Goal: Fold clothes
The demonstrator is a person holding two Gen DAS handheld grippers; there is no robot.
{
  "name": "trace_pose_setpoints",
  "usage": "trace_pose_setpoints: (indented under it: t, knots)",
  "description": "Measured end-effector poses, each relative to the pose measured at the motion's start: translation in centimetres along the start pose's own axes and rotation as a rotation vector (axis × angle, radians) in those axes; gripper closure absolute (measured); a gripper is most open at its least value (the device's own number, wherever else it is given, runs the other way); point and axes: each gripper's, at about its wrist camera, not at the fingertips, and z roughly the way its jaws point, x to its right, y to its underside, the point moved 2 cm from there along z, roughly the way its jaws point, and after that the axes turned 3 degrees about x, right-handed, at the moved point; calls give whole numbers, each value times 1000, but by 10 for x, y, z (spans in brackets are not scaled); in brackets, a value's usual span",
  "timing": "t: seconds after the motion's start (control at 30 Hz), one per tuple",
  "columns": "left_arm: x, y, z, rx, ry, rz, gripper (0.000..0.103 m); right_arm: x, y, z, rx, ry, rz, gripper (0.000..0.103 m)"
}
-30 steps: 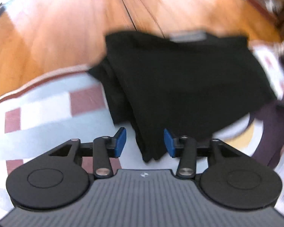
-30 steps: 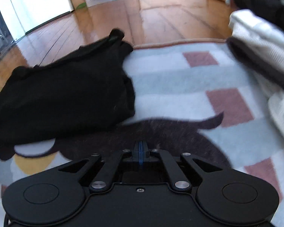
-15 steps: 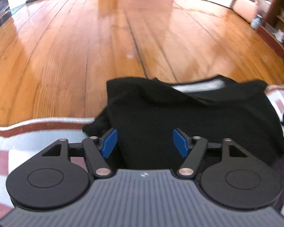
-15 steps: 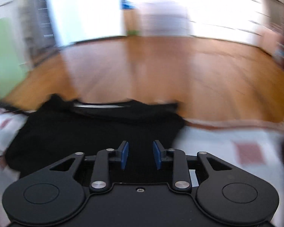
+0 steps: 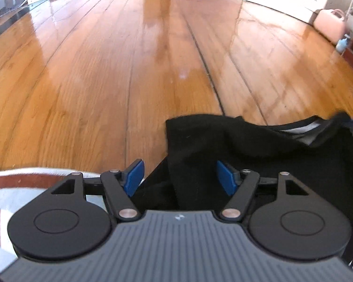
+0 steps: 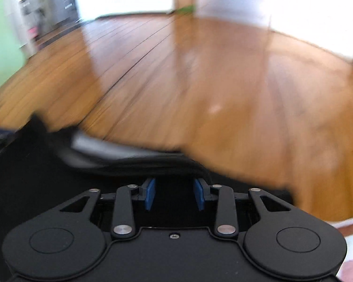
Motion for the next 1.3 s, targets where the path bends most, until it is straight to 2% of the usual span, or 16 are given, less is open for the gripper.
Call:
trace_pose_setpoints:
  t: [0.2,0.27,0.3,0.33,0.4,0.47,0.53,0.6,0.67,0.7,0.73,0.9,1.03,1.07,1.13,1.3]
  knots:
    - [-2,-6,28,-28,85,-48,36,44,12,-33,18,84,92,61]
    - [-6,-10,40,-16,95,-61,55,57,24,-45,18,107,104,57]
    - [-5,-12,41,-8,81,-52,96,63,30,-48,12,102,123,53]
    - [-5,-13,40,7,72,-48,99,70,36,-51,3,94,148,50]
    - [-5,-16,31,50,62,-48,99,81,46,-51,-15,78,206,50]
    - [-3,-17,28,72,-4,-25,96,89,59,-46,-47,57,255,50]
    - [-2,-17,26,80,-97,-4,75,93,70,-48,-52,64,293,50]
    - [-3,-16,11,89,-91,-31,70,94,81,-61,-20,69,355,49]
    - [-3,-16,-5,98,-84,-57,58,96,93,-81,25,29,444,49]
    - [-5,-12,-14,95,-63,-76,46,94,99,-89,38,2,475,48]
    - [-7,-5,-23,75,-19,-106,43,92,103,-92,34,-17,484,48]
    - [-5,39,-40,-67,166,-216,43,86,132,-112,-5,-116,432,49]
    - [9,55,-43,-95,154,-131,47,84,145,-110,1,-143,420,59]
    - [10,55,-45,-93,157,-112,50,83,145,-109,2,-140,414,63]
    - [13,57,-50,-90,172,-92,86,78,140,-107,18,-132,374,84]
    - [1,66,-71,-59,245,-156,88,57,135,-120,79,-143,283,86]
